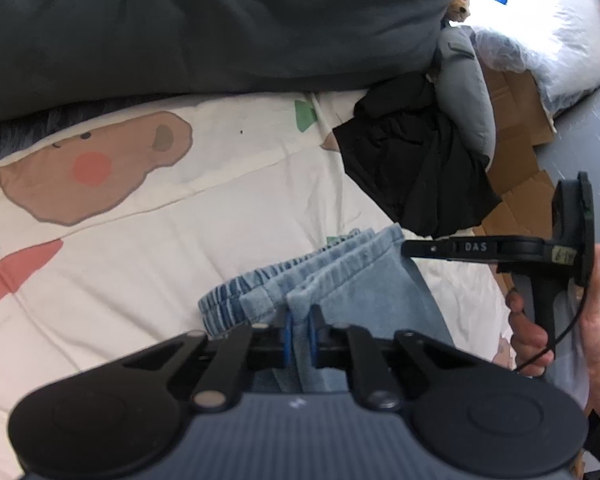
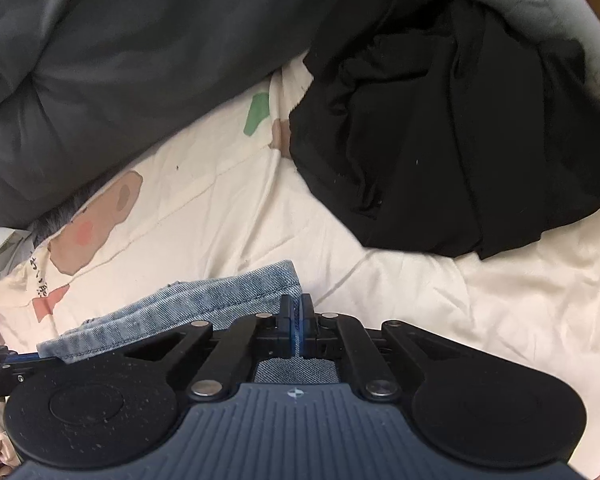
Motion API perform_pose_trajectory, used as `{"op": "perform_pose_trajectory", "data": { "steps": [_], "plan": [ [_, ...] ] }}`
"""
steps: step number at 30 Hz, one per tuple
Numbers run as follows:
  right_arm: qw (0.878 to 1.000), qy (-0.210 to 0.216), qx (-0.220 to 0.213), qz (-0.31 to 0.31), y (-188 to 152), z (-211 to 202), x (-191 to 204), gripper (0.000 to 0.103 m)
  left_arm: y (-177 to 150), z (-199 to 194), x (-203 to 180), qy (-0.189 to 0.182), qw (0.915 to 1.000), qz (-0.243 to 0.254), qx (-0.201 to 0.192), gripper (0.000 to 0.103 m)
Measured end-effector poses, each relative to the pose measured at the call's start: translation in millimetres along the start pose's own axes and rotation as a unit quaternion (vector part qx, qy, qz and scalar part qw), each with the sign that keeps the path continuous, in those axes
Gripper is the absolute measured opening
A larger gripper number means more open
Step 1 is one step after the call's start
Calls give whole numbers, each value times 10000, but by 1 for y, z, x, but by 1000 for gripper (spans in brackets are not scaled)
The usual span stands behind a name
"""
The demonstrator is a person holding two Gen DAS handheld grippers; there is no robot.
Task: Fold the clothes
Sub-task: 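Hold the folded jeans edge closed in both grippers and press it flat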
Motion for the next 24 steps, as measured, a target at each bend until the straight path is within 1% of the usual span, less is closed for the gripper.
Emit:
{"op": "perform_pose_trajectory", "data": {
  "steps": [3, 8, 13, 17, 21, 24],
  "plan": [
    [9999, -61, -124, -7, 6, -7, 0, 0, 3, -5, -2, -15, 10000, -11, -90, 8],
    [9998, -66, -202, 2, 11, -13, 3, 0, 8, -10, -3, -10, 9998, -59, -196, 8],
    [9997, -112, -224, -3, 12, -8, 8, 0, 7, -3, 8, 159, 9997, -115, -161, 8],
    [9995, -210, -208, -98, 9, -3, 13, 0, 2, 1, 16, 239, 9996, -69, -105, 8],
    [9981, -302, -492, -201, 11, -20, 15, 2, 2, -3, 13, 255, 9996, 73, -120, 10],
    [9972, -335, -640, -189, 13, -35, 14, 2, 4, -10, 9, 462, 9985, 201, -221, 13]
  ]
}}
Point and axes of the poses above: each gripper's, at about its wrist camera, not at the fingertips, and z roughly the way its jaws point, x to its left, y to its top, the point moved 10 cm from there along z, roughly the way its jaws point, and after that the axes turned 2 degrees about -z, right-handed, at the moved point
